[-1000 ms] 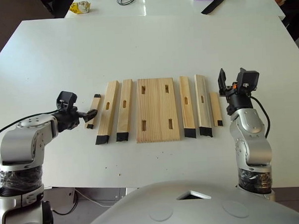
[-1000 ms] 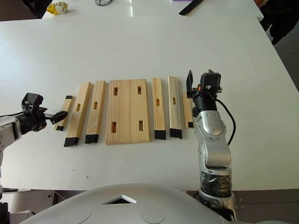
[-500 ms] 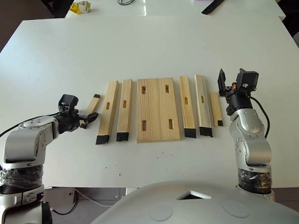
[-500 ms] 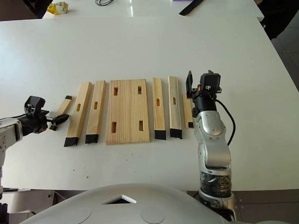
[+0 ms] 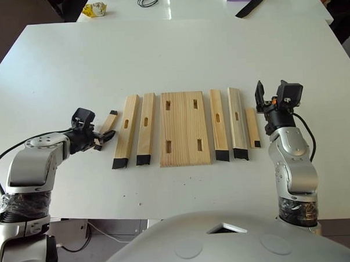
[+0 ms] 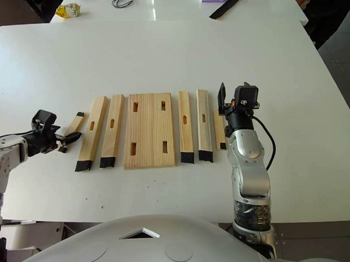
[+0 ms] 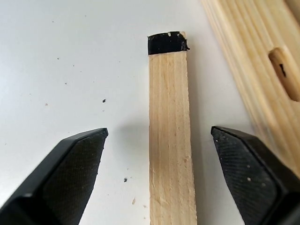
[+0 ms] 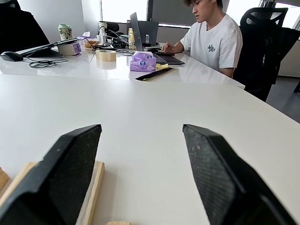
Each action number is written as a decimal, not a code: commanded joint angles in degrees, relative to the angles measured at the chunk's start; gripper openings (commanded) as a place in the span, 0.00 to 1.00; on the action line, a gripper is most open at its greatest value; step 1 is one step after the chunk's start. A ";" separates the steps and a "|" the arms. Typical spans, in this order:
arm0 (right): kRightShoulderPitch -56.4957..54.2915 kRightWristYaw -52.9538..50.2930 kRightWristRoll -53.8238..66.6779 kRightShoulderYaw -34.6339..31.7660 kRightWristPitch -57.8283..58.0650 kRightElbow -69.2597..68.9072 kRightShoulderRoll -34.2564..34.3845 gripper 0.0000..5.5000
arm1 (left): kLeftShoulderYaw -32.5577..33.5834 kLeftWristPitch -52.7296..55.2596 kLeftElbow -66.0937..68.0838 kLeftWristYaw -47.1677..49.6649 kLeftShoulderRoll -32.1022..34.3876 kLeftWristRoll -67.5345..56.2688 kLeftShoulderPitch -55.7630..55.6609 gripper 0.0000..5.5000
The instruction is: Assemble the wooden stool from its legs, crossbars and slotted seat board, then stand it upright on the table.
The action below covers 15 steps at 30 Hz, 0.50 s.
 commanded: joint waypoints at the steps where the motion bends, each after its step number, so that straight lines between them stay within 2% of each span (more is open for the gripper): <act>1: -0.21 -0.10 0.02 -0.42 0.85 -0.71 0.01 0.58 | -1.60 5.35 1.71 -1.52 0.44 -0.86 2.62 0.59; 13: -0.28 0.19 0.04 -0.60 1.60 -1.13 -0.34 0.58 | -1.35 7.24 1.83 -3.66 1.30 -2.82 5.36 0.25; 15: -0.59 0.18 0.03 -0.65 1.58 -0.90 -0.37 0.58 | -1.21 7.47 1.78 -3.53 1.02 -2.92 5.29 0.24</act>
